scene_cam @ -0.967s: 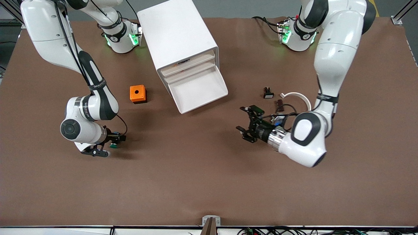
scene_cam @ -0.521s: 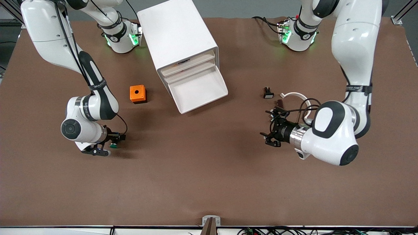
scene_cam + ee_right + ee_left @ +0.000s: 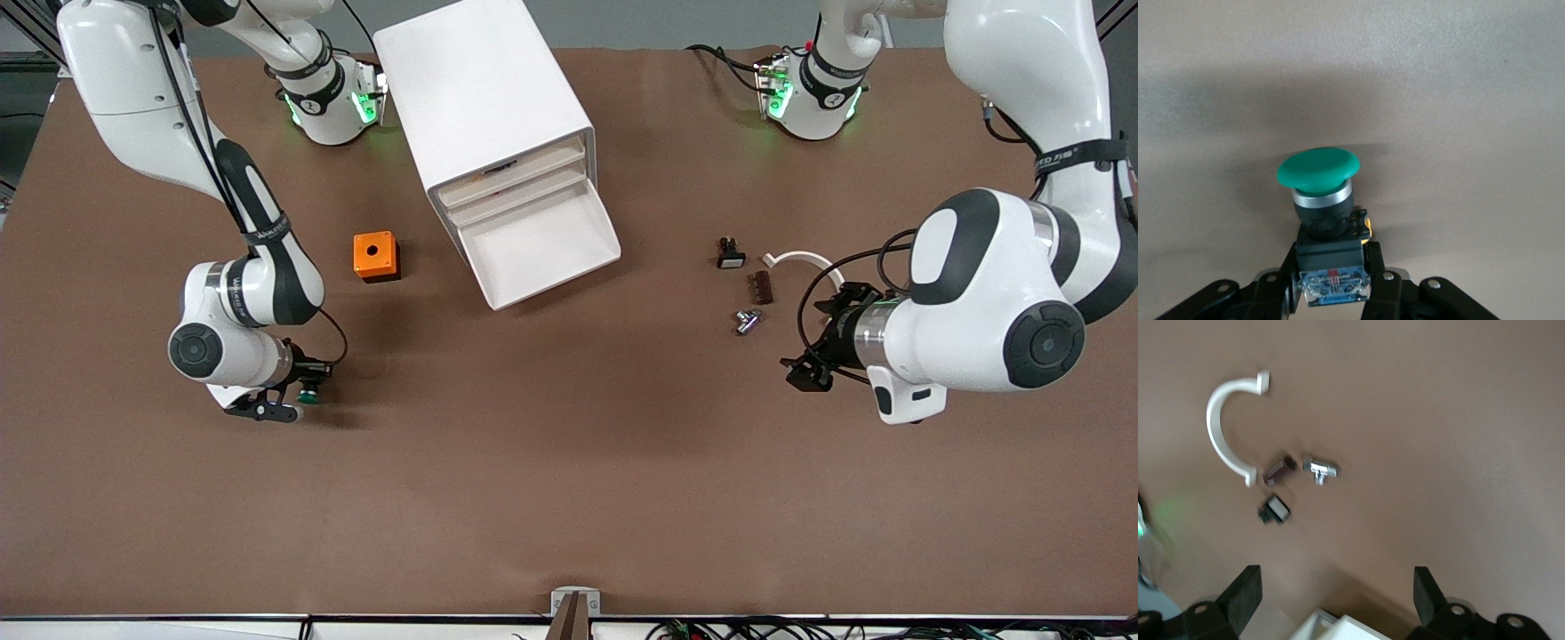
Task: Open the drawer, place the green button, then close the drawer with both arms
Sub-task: 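Grasp the green push button with the right gripper while the left gripper withdraws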
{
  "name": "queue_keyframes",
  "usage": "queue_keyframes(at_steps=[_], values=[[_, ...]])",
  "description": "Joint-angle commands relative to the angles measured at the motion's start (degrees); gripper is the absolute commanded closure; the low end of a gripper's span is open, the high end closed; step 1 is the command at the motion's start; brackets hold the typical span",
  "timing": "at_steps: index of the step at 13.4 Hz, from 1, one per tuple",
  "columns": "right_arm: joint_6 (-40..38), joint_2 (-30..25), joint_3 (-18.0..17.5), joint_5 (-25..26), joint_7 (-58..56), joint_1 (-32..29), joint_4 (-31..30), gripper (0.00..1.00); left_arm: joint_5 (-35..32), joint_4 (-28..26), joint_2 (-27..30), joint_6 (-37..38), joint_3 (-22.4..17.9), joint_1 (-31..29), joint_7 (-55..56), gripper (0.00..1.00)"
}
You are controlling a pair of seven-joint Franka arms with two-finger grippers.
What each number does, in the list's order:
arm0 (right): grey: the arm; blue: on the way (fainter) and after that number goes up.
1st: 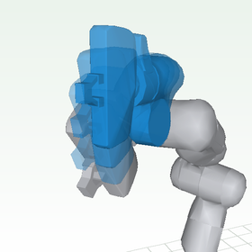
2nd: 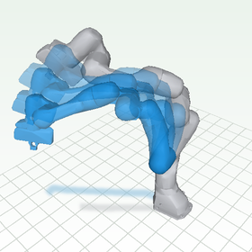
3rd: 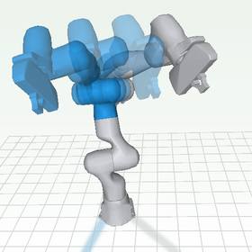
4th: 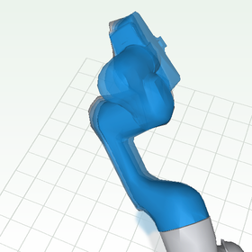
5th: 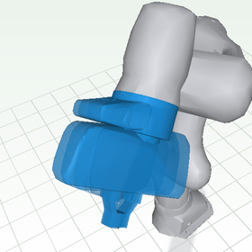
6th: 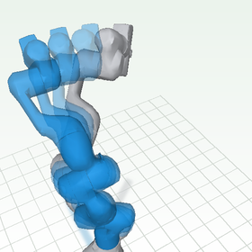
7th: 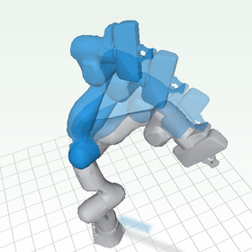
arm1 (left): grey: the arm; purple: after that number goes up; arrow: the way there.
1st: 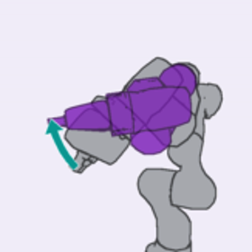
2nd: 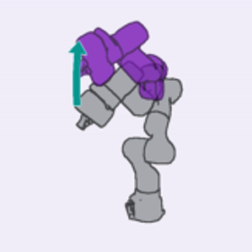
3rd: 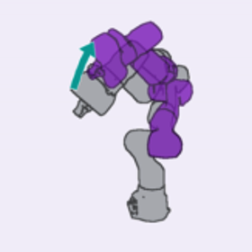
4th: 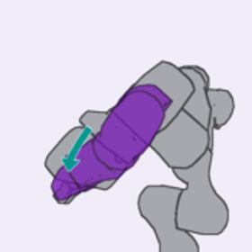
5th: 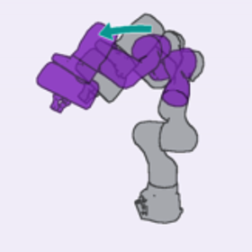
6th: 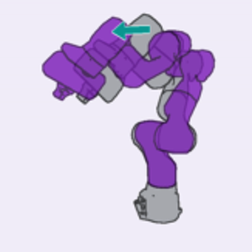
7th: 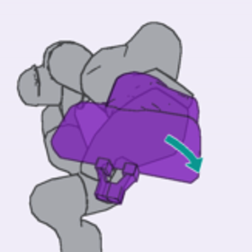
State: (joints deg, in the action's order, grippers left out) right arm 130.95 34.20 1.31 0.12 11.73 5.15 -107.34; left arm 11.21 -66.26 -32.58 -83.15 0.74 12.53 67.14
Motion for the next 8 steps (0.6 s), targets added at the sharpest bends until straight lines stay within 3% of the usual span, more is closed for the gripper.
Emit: queue_keyframes(at_steps=[1, 4, 6, 8], values=[[-1.12, -4.04, -0.34, 0.41, 0.13, 1.08, 0.11, 0.9, -5.39, -1.77, 3.03, -0.09, -0.22, 1.09, -6.13, 0.0], [-15.4, -9.06, -0.34, 0.32, 5.81, 5.3, 7.46, 0.91, -7.08, -2.29, 5.85, -0.09, -0.22, 0.92, -12.62, 0.0], [-29.36, -9.42, -0.34, 0.23, 15.28, 8.98, 17.12, 0.91, -8.66, -3.09, 7.09, 0.0, -0.13, 0.74, -16.85, 0.0], [-36.7, -9.5, -0.43, 0.06, 28.1, 14.69, 23.47, 0.91, -8.75, -3.18, 7.44, 0.09, -0.13, 0.74, -20.53, 0.0]])
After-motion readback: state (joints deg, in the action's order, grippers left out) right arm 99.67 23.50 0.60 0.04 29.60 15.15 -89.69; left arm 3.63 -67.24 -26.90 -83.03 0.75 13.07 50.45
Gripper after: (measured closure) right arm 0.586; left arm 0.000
